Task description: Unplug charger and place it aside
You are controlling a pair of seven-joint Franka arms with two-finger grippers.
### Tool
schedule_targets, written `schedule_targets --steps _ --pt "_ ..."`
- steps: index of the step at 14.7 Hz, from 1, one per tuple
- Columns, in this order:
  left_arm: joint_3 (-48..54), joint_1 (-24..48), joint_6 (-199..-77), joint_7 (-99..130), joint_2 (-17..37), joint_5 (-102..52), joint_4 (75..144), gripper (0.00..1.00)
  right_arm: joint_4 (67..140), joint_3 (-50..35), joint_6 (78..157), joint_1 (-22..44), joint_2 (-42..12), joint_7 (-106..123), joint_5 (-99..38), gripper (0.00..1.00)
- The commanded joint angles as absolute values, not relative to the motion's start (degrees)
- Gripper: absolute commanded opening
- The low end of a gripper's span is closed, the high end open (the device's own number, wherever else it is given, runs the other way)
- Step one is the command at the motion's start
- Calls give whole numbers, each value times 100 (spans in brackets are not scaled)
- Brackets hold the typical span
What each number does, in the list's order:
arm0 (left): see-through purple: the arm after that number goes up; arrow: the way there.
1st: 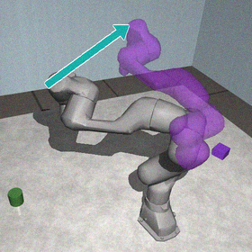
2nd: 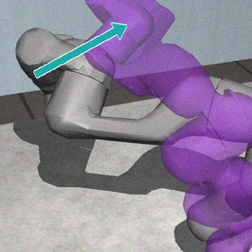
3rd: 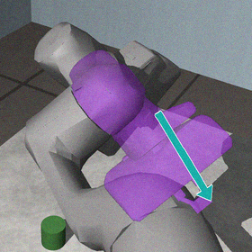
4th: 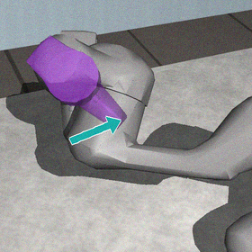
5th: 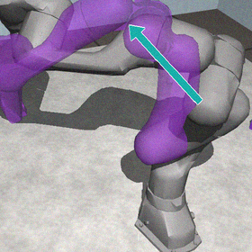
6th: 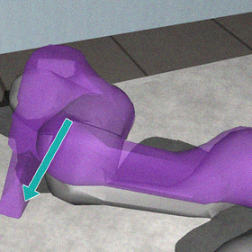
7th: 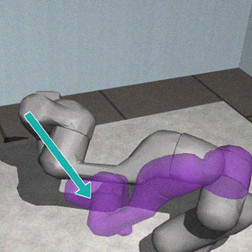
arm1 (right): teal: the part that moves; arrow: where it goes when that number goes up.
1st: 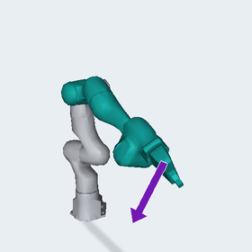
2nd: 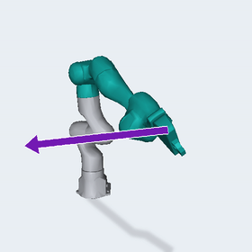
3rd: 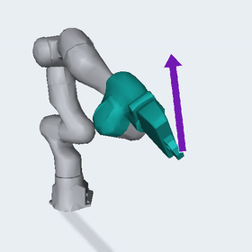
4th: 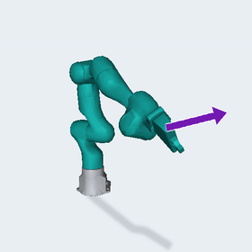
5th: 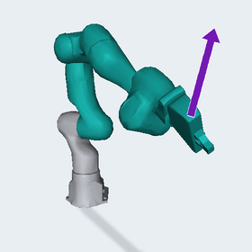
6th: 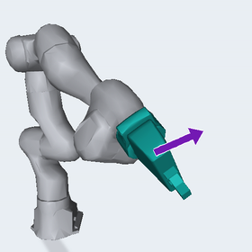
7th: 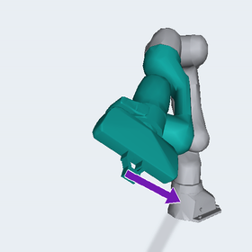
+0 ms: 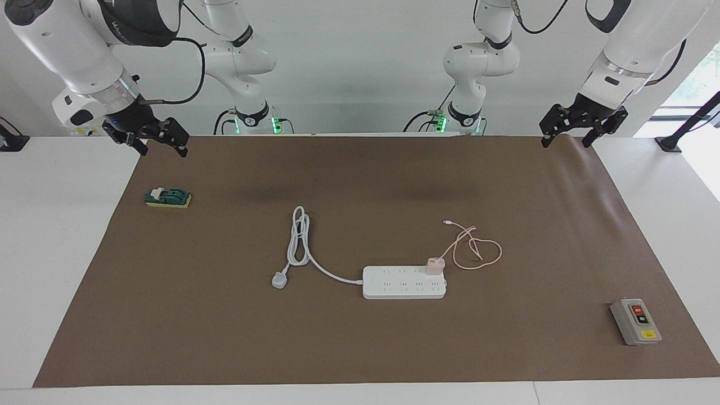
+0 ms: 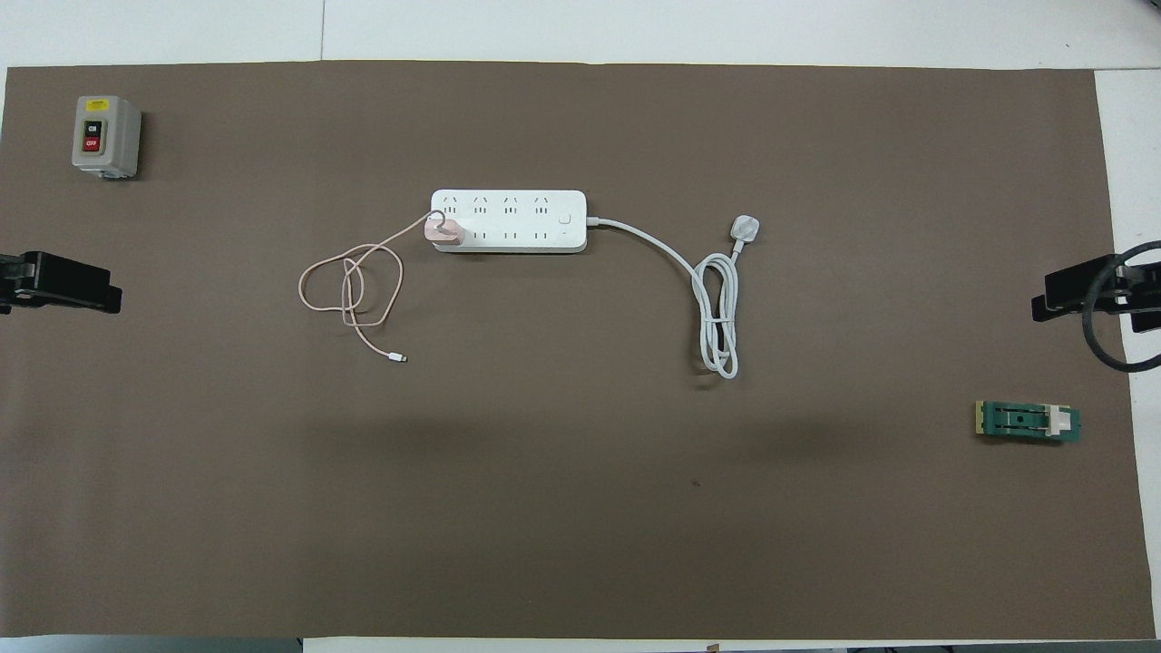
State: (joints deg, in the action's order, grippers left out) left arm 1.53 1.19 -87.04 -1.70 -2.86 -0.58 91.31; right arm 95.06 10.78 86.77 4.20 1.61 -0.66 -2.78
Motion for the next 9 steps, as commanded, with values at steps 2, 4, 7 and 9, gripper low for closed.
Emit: schedule_targets --steps 2,4,7,9 --pt "202 44 -8754 -220 -457 -88 9325 100 9483 1028 8587 396 202 -167 -211 100" --pt "202 44 -8763 -211 -457 -88 9316 100 9483 1028 8587 396 202 -167 -211 100" --pt "211 44 -8763 -159 -457 -79 9325 100 9483 1028 8587 396 202 -167 -211 100" --pt "228 44 -8807 339 -440 -79 9325 100 9483 1028 8587 396 202 -167 -211 100"
